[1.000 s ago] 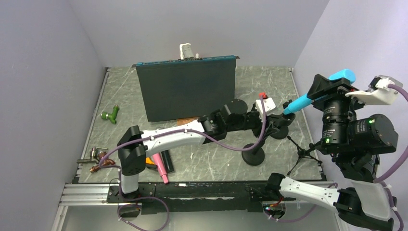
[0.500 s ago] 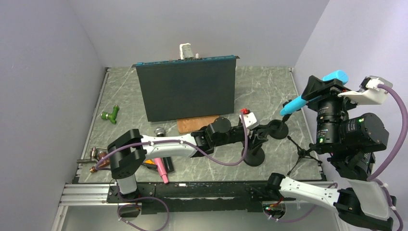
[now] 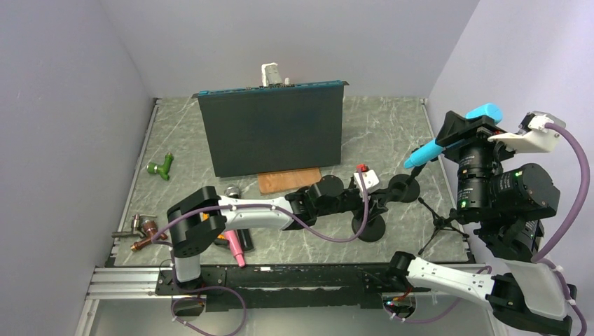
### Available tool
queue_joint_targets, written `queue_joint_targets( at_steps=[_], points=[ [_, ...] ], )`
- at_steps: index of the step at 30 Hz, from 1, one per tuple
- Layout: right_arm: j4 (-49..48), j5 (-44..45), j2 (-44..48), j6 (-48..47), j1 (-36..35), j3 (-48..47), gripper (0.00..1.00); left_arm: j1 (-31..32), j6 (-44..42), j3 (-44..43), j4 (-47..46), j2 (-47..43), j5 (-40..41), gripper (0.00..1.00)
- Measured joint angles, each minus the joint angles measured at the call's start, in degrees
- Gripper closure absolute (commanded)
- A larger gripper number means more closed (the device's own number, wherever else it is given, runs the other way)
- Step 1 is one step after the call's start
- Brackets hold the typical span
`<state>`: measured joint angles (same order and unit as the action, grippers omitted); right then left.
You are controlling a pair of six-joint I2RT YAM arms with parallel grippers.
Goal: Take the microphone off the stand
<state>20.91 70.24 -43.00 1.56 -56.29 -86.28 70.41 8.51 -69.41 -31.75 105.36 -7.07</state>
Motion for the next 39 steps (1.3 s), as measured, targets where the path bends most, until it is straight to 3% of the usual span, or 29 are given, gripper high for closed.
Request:
queue_joint_targets(
  at_steps=[4,5,9,17,25,28,33,36,39],
  points=[
    [0.1,0.0,0.0,0.2,0.0,0.6,1.0,0.4,0.1,-2.6,5.6,-0.5,1.5,0.35],
    [0.1,0.0,0.0,0.2,0.0,0.8,1.0,0.5,0.2,-3.1,7.3,-0.8,2.0,0.28],
    [0.3,-0.2,0.0,0.6,0.0,1.6,1.0,0.9,1.4,-3.6,15.6,-2.5,3.0,0.17],
    [1.6,-0.3,-0.1,1.5,0.0,1.6,1.0,1.0,1.0,-3.6,27.1,-7.2,2.9,0.07],
    [3.2,-1.9,-1.8,3.1,0.0,1.5,1.0,-1.6,-1.4,-2.0,30.7,-23.3,1.6,0.01],
    [3.3,-5.2,-2.3,4.2,0.0,1.8,1.0,-6.1,-1.4,-0.8,32.2,-31.3,-2.9,0.01],
    [3.4,-11.9,-4.8,6.9,0.0,1.9,1.0,-19.6,-1.5,0.3,36.3,-42.4,-12.1,0.01],
    [3.5,-17.1,-9.2,9.1,0.1,1.8,1.0,-22.3,-3.2,1.9,39.3,-49.2,-8.6,0.01],
    [3.7,-24.3,-15.2,11.4,0.7,1.8,1.0,-22.7,-3.5,7.8,39.3,-58.9,4.0,0.01]
  ],
)
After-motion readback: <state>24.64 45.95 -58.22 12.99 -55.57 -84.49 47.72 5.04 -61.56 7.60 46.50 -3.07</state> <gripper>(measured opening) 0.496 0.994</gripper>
